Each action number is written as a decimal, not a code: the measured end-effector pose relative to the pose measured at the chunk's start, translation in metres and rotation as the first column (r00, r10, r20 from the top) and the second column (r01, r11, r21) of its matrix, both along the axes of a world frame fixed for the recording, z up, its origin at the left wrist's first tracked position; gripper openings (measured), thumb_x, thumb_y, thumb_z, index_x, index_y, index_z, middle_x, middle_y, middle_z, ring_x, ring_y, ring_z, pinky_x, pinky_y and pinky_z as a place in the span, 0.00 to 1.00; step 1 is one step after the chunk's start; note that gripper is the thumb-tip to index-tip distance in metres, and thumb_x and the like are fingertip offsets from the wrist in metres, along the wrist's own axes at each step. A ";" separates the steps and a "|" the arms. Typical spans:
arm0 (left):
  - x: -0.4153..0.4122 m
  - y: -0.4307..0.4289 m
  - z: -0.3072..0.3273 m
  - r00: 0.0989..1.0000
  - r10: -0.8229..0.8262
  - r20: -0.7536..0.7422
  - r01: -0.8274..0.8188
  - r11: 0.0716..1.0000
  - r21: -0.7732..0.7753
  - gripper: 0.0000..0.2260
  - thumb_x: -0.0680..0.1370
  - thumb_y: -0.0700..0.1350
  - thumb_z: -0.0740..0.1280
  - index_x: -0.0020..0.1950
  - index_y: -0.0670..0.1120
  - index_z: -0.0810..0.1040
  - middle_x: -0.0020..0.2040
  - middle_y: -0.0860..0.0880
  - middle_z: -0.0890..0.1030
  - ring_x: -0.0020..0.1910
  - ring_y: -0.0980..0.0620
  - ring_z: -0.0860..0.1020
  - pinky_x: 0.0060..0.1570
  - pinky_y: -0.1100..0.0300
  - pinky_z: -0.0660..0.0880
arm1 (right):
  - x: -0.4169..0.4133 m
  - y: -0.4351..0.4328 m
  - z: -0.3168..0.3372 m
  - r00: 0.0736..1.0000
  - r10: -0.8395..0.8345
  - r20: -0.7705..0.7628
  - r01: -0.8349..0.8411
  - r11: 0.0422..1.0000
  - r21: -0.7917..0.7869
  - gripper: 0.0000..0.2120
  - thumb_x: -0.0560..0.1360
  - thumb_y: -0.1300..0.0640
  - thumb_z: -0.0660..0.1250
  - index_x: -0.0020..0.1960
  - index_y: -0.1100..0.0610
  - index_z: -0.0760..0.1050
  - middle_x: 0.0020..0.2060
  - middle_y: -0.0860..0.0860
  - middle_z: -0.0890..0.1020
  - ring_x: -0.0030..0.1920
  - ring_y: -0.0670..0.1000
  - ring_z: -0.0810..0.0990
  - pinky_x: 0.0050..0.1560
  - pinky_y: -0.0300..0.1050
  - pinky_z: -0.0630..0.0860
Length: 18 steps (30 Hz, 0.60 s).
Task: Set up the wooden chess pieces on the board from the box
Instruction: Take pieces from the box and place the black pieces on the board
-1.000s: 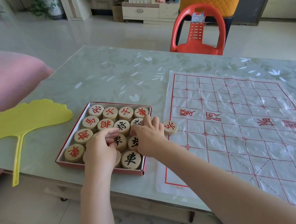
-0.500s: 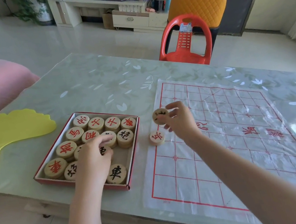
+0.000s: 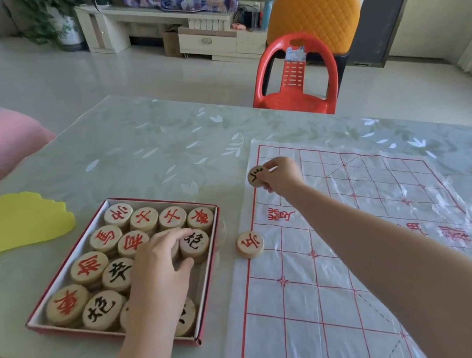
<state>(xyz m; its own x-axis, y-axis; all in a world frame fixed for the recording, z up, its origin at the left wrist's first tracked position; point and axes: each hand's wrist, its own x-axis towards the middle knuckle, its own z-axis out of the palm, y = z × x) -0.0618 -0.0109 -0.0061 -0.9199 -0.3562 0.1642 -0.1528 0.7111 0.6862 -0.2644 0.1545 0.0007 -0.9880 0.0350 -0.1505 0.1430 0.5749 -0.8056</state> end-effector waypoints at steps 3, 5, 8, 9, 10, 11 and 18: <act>-0.005 -0.002 -0.009 1.000 0.002 0.007 -0.002 0.997 -0.075 0.19 0.71 0.40 0.71 0.61 0.51 0.76 0.59 0.53 0.78 0.58 0.51 0.71 0.58 0.56 0.68 | -0.007 -0.002 -0.005 1.000 0.016 0.011 -0.017 0.998 0.066 0.10 0.76 0.63 0.62 0.57 0.63 0.75 0.38 0.58 0.79 0.26 0.47 0.71 0.16 0.32 0.64; -0.008 -0.002 -0.014 1.000 0.015 0.009 -0.014 0.993 -0.115 0.20 0.71 0.43 0.71 0.63 0.52 0.75 0.60 0.54 0.78 0.59 0.50 0.68 0.58 0.55 0.66 | -0.010 -0.002 -0.011 1.000 0.006 0.020 -0.008 0.996 0.088 0.10 0.76 0.64 0.62 0.55 0.66 0.75 0.37 0.59 0.78 0.25 0.47 0.69 0.14 0.30 0.62; -0.012 0.000 -0.019 0.998 0.063 0.019 -0.060 0.990 -0.130 0.23 0.71 0.45 0.71 0.66 0.52 0.72 0.60 0.52 0.78 0.60 0.50 0.66 0.58 0.54 0.65 | -0.011 -0.001 -0.019 1.000 -0.007 -0.016 0.009 0.990 0.143 0.14 0.75 0.62 0.64 0.58 0.69 0.74 0.44 0.61 0.79 0.30 0.50 0.71 0.22 0.34 0.64; -0.013 0.000 -0.021 0.997 0.075 0.021 -0.072 0.989 -0.129 0.24 0.71 0.45 0.71 0.67 0.52 0.71 0.60 0.52 0.78 0.60 0.49 0.66 0.58 0.54 0.65 | -0.011 -0.002 -0.021 0.999 -0.007 -0.042 0.014 0.987 0.158 0.15 0.75 0.61 0.64 0.60 0.67 0.73 0.51 0.61 0.78 0.35 0.51 0.73 0.26 0.35 0.64; -0.013 0.000 -0.022 0.996 0.083 0.018 -0.080 0.988 -0.130 0.25 0.71 0.46 0.72 0.67 0.52 0.71 0.59 0.52 0.78 0.59 0.49 0.66 0.57 0.54 0.65 | -0.010 -0.002 -0.022 0.997 -0.010 -0.071 0.021 0.987 0.158 0.17 0.75 0.60 0.64 0.63 0.64 0.71 0.58 0.60 0.75 0.41 0.52 0.74 0.29 0.35 0.65; -0.014 0.001 -0.023 0.996 0.088 0.009 -0.086 0.987 -0.134 0.25 0.71 0.46 0.72 0.67 0.52 0.71 0.58 0.52 0.79 0.59 0.49 0.66 0.56 0.54 0.65 | -0.008 -0.002 -0.022 0.995 -0.014 -0.100 0.028 0.990 0.141 0.18 0.76 0.60 0.64 0.64 0.63 0.70 0.61 0.59 0.73 0.45 0.53 0.75 0.34 0.36 0.67; -0.017 0.004 -0.024 0.986 0.140 -0.095 -0.153 0.978 -0.143 0.26 0.66 0.44 0.76 0.62 0.50 0.75 0.54 0.50 0.80 0.55 0.45 0.71 0.54 0.54 0.65 | 0.023 -0.010 -0.003 0.976 0.009 -0.217 -0.018 0.999 -0.040 0.15 0.74 0.67 0.56 0.57 0.61 0.76 0.56 0.55 0.78 0.43 0.51 0.77 0.28 0.26 0.67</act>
